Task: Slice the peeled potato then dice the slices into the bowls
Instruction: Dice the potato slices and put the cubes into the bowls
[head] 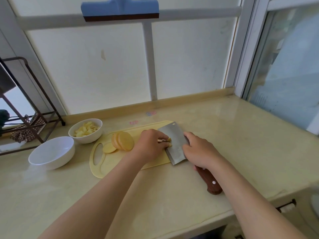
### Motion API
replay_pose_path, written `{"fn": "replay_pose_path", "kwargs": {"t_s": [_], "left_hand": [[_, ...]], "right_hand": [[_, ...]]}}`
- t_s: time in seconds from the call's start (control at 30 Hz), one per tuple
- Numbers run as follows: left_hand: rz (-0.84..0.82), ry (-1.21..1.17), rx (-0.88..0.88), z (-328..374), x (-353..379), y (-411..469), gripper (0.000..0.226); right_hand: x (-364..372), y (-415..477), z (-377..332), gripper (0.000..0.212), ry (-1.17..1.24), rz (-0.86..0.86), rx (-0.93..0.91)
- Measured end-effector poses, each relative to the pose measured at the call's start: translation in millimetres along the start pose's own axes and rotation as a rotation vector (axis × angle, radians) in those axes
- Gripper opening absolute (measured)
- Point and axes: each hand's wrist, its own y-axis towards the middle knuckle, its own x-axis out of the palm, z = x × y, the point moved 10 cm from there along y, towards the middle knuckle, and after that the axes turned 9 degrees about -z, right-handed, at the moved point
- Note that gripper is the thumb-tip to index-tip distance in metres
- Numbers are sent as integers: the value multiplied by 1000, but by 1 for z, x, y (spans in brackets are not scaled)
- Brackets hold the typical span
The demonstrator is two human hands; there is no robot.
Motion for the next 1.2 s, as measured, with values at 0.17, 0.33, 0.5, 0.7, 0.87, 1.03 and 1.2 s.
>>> {"fn": "replay_pose_path", "kwargs": {"t_s": [0.17,0.33,0.5,0.7,0.87,1.03,1.2], "left_hand": [[-33,22,20,10,3,2,22],[-45,1,51,22,3,3,17],[-28,132,97,41,-14,4,27],[21,371,235,54,-72,-8,48],[-31,503,87,1,-107,-20,90],[4,525,-42,-61,-155,-34,103],[27,517,-104,-109,-192,-40,117]], "right_hand": [[-1,0,1,42,31,-7,-2],[-6,-2,6,34,246,-14,-20],[-11,-2,4,38,474,-24,-12],[-5,-2,-40,45,507,-75,-74],[17,6,-100,38,505,-126,-151],[49,17,-160,33,516,-196,-215],[72,27,-206,39,479,-231,-249]]}}
